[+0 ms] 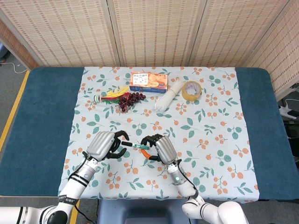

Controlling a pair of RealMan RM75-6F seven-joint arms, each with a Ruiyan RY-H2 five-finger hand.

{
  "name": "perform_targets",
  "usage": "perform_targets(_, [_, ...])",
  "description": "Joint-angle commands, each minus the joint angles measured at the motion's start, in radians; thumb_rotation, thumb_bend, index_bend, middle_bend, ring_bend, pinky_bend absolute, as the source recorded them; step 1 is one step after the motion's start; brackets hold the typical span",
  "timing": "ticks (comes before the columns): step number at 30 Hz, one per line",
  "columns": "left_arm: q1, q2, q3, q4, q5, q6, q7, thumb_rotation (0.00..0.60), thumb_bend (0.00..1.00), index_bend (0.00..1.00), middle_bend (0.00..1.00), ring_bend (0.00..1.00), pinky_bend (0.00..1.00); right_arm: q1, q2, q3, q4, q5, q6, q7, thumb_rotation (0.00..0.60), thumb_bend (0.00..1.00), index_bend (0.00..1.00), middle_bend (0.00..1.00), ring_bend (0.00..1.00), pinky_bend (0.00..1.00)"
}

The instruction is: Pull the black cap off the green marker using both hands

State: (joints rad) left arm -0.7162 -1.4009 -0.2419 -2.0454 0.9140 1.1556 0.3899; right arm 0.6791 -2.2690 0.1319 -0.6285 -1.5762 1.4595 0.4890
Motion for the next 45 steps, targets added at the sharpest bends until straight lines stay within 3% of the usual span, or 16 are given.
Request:
perform_targets(1, [-0.002,-0.012,0.004,0.014,0.006,0.010,0.002,0.600,0.35,0.46,0.88,0.76,0.86,-0.001,0.000,-0.002,0.000,0.001,0.003,0.000,0.600,0.42,0.99,0.79,0.62,0.57])
perform_targets(28, [-0.009,-0.021,0.011,0.009,0.002,0.011,-0.031,0.600,0.35,0.46,0.88,0.76,0.86,0.006,0.000,-0.022,-0.025,0.016,-0.002,-0.029,0.600,0.42,0.99,0.79,0.62,0.57])
perform_targets(45, [-0.017,-0.026,0.017,0.021,-0.003,0.010,-0.024,0.600,0.38,0.53,0.91,0.76,0.86,0.009,0.000,-0.019,-0.015,0.023,-0.001,-0.017,0.600,0.42,0.99,0.79,0.62,0.57])
